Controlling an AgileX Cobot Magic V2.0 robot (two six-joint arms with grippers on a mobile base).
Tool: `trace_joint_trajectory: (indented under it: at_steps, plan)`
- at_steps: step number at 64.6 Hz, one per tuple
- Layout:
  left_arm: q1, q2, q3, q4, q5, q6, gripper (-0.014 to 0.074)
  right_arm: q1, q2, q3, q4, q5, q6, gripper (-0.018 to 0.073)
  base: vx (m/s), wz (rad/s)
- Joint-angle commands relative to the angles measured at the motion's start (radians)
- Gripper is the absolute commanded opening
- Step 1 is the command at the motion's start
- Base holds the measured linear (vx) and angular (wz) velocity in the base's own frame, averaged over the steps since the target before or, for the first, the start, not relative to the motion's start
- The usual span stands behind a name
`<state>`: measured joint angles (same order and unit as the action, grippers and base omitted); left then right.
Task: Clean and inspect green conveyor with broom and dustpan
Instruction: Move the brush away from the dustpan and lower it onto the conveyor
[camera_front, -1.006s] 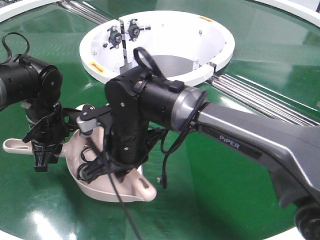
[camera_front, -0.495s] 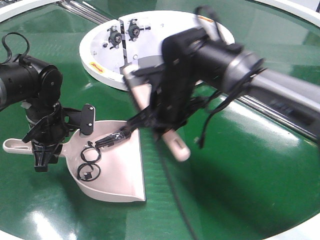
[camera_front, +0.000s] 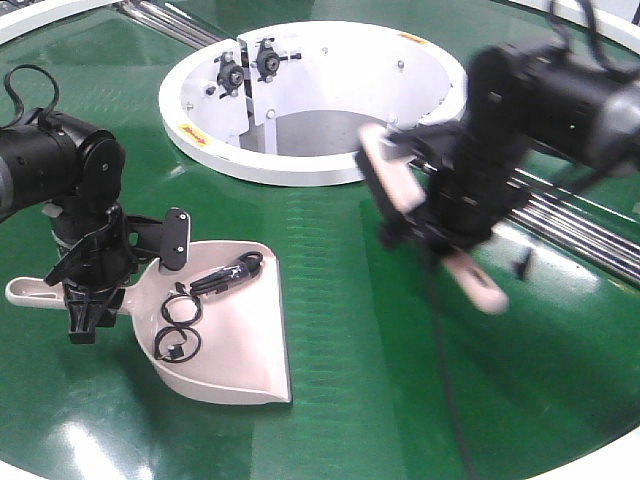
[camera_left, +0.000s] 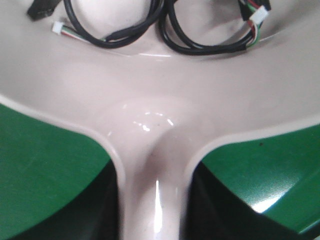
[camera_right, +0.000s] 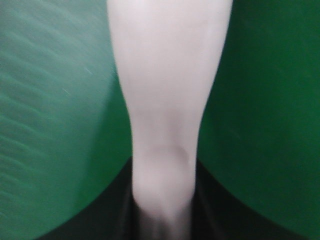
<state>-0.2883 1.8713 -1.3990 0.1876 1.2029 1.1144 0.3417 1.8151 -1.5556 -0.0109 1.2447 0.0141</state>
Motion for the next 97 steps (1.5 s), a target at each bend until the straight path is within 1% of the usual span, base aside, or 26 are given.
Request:
trace_joint_trajectory:
  at_steps: [1, 9, 13, 18, 28, 37, 45, 57, 65, 81, 90, 97]
  plan:
    - [-0.004, -0.050, -0.028, -0.001, 0.044, -0.004, -0.0006, -0.064, -0.103, 0.085, -0.008, -0.023, -0.050, -0.0004, 0.00, 0.00]
    - [-0.004, -0.050, -0.028, -0.001, 0.044, -0.004, -0.0006, -0.140, -0.157, 0.220, 0.011, -0.110, -0.053, -0.0004, 0.00, 0.00]
    - [-0.004, -0.050, -0.028, -0.001, 0.044, -0.004, -0.0006, -0.171, -0.176, 0.287, 0.025, -0.144, -0.072, -0.0004, 0.00, 0.00]
    - [-0.004, -0.050, -0.028, -0.001, 0.044, -0.004, -0.0006, -0.192, -0.188, 0.364, 0.047, -0.169, -0.097, -0.0004, 0.00, 0.00]
    - [-0.004, -0.050, -0.028, -0.001, 0.044, -0.004, -0.0006, -0.192, -0.191, 0.467, 0.047, -0.264, -0.104, -0.0004, 0.00, 0.00]
    - [-0.004, -0.050, -0.028, -0.001, 0.044, -0.004, -0.0006, -0.192, -0.191, 0.506, 0.049, -0.333, -0.087, -0.0004, 0.00, 0.00]
    - [-0.004, -0.050, -0.028, -0.001, 0.044, -0.004, -0.0006, -0.192, -0.191, 0.505, 0.053, -0.337, -0.087, -0.0004, 0.00, 0.00]
    - [-0.004, -0.050, -0.028, -0.001, 0.044, -0.004, -0.0006, -0.191, -0.191, 0.505, 0.089, -0.320, -0.087, -0.0004, 0.00, 0.00]
    - [-0.004, -0.050, -0.028, -0.001, 0.044, -0.004, -0.0006, -0.191, -0.191, 0.505, 0.090, -0.280, -0.089, -0.0004, 0.00, 0.00]
    - [-0.004, -0.050, -0.028, -0.002, 0.044, -0.004, -0.0006, -0.189, -0.191, 0.505, 0.100, -0.266, -0.089, -0.0004, 0.00, 0.00]
    - [-0.004, -0.048, -0.028, -0.002, 0.014, -0.003, -0.0006, -0.189, -0.191, 0.505, 0.099, -0.242, -0.089, -0.0004, 0.00, 0.00]
    - [-0.004, -0.048, -0.028, -0.002, 0.014, -0.003, -0.0006, -0.189, -0.191, 0.505, 0.095, -0.234, -0.089, -0.0004, 0.00, 0.00]
